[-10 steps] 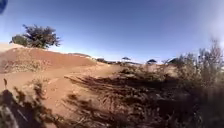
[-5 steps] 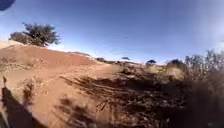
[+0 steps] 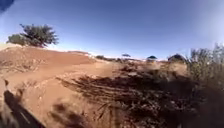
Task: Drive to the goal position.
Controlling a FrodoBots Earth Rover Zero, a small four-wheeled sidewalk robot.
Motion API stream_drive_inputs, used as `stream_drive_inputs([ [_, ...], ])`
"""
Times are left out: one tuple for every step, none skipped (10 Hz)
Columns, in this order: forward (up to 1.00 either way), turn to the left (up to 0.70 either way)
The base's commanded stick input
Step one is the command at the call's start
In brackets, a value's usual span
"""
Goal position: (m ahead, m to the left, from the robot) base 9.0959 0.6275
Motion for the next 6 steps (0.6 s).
stream_drive_inputs([
  [0.5, 0.0],
  [0.5, 0.0],
  [0.5, 0.21],
  [0.5, 0.44],
  [0.5, 0.5],
  [0.5, 0.5],
])
